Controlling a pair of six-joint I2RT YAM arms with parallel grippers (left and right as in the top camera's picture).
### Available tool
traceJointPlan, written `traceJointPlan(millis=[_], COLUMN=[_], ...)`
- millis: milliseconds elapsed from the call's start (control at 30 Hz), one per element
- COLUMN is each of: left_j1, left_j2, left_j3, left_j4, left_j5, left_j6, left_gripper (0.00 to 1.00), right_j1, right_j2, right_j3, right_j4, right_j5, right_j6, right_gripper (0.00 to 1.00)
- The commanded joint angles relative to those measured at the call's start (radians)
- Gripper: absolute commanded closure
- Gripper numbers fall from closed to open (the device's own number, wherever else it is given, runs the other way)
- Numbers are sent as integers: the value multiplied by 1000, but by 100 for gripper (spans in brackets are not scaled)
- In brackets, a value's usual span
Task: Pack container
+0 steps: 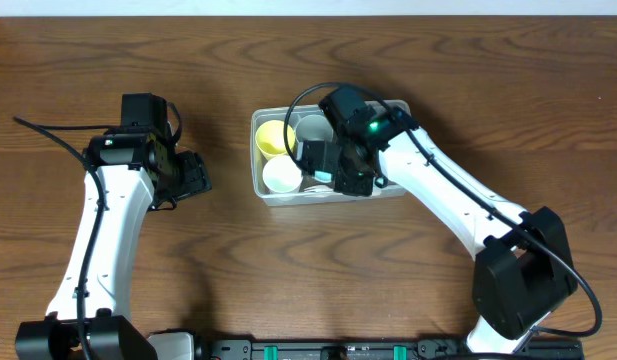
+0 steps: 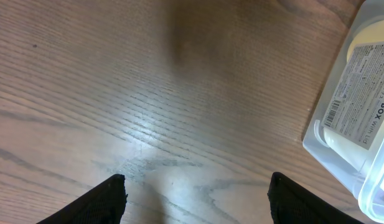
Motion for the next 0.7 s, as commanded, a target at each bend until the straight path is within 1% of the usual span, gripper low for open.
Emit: traceJointPlan(millis=[0,33,167,267,367,433,467,533,567,667], left_j1=[6,6,6,6,6,6,6,2,-2,-27], left_j2=[2,2,2,2,2,2,2,1,0,-4], left_j3=[21,21,21,21,21,21,21,22,23,45], left_j4=[-2,-2,-3,-3,-3,-2,-1,1,2,0], left_j5=[-5,-5,-5,-5,-5,-4,-5,-4,-4,-5], left_j6=[14,14,14,13,13,14,14,38,55,98], left_gripper=[26,26,26,26,26,26,26,26,26,26], right_j1=[5,5,5,5,8,7,2,-21,-45,-129], right_j2=[2,2,2,2,-5,-22,-35,-61,-79,-120], right_j3=[-9,-9,-9,-8,2,23,37,72,95,142], right_j4=[5,5,18,58,152,216,237,262,267,266], right_j5=[3,2,2,2,3,4,6,18,21,21], right_j6=[-16,-16,-8,43,204,348,416,566,643,789], right_gripper=[82,69,58,50,46,41,37,21,19,20])
